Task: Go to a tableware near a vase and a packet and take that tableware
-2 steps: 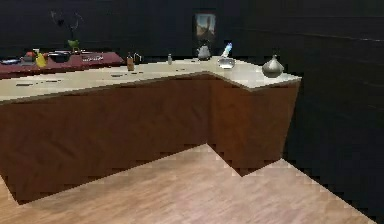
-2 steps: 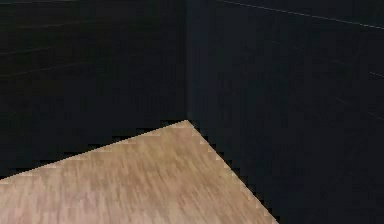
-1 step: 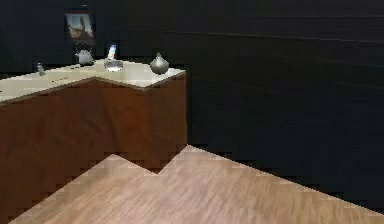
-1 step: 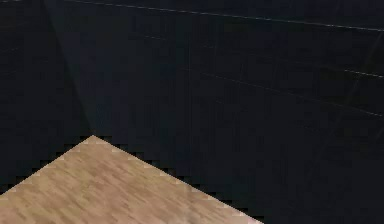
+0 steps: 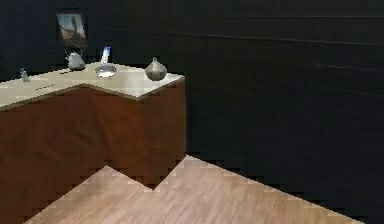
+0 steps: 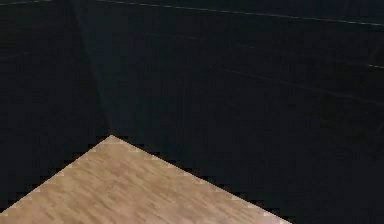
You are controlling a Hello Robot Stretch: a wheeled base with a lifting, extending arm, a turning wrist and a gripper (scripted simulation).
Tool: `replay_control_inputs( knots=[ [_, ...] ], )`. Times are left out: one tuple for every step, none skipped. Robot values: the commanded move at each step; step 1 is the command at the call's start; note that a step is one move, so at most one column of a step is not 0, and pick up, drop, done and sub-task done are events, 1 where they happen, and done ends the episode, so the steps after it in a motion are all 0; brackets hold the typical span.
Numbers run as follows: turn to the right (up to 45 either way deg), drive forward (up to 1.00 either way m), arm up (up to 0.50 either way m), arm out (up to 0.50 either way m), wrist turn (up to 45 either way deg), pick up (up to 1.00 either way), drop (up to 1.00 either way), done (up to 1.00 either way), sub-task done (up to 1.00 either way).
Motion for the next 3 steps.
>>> replay_control_inputs(
  knots=[
    [6.0, 0.0, 0.0, 0.0, 0.0, 0.0, 0.0, 0.0, 0.0],
    [0.0, 0.95, 0.0, 0.0, 0.0, 0.0, 0.0, 0.0, 0.0],
    [-45.0, 0.0, 0.0, 0.0, 0.0, 0.0, 0.0, 0.0, 0.0]
  ],
)
